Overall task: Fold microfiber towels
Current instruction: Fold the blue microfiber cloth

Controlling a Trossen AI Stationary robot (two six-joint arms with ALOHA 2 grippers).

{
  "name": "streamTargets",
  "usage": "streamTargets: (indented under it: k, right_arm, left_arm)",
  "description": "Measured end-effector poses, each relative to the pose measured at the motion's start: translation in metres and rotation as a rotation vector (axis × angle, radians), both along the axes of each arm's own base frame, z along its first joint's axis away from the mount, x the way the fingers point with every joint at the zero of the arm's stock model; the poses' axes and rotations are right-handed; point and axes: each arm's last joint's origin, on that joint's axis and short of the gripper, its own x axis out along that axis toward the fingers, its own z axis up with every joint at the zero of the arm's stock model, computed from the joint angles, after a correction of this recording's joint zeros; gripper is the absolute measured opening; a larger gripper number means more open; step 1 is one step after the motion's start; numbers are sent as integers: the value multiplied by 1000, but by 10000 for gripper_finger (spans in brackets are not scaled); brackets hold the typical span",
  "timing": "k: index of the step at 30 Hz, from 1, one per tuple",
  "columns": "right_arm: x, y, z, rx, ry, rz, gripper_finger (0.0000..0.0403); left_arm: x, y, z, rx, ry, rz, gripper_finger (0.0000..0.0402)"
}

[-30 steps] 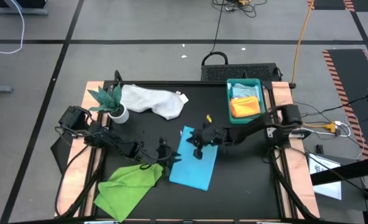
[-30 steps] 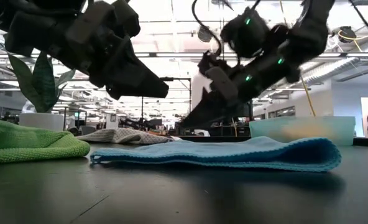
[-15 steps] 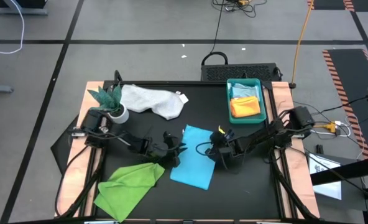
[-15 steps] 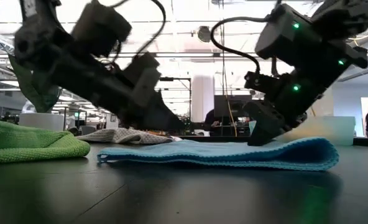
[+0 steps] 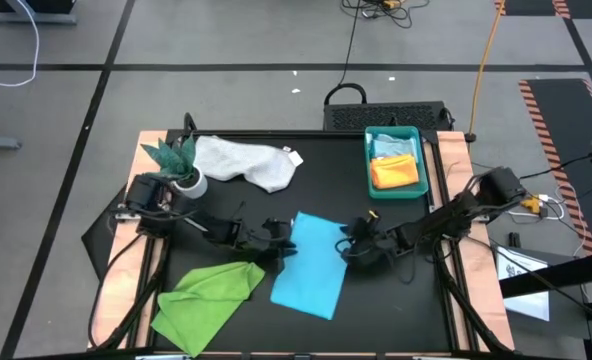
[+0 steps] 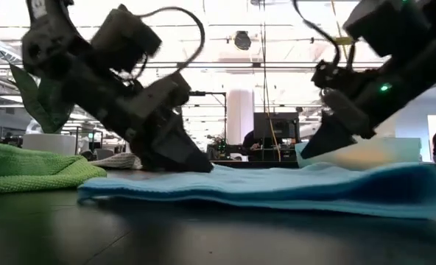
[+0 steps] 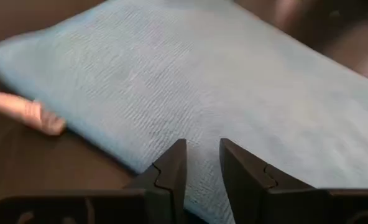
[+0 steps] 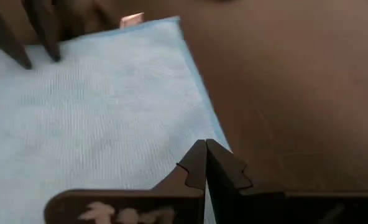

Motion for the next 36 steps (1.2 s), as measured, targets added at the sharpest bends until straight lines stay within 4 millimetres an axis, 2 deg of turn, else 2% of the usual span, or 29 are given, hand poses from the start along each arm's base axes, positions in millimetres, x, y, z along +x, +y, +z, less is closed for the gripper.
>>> streamTargets:
  k: [4,8,12,21,31,36]
  right_arm:
    - [-14,0,-8,48,-71,1,0]
    - [-29,-4,-22,147,-147,17,0]
    - [-39,-8,-30,180,-188,26,0]
    - [-32,-5,-39,138,-172,56,0]
    - [-27,-1,-31,96,-232,134,0]
    - [-26,-1,-30,88,-246,144,0]
  left_arm:
    - [-2,-14,18,64,-80,-4,97]
    - [0,-19,22,112,-114,-6,97]
    - [1,-16,17,125,-92,4,97]
    - [2,-13,18,131,-90,16,97]
    - [2,-18,20,160,-115,-16,96]
    - [2,-19,21,172,-133,-28,63]
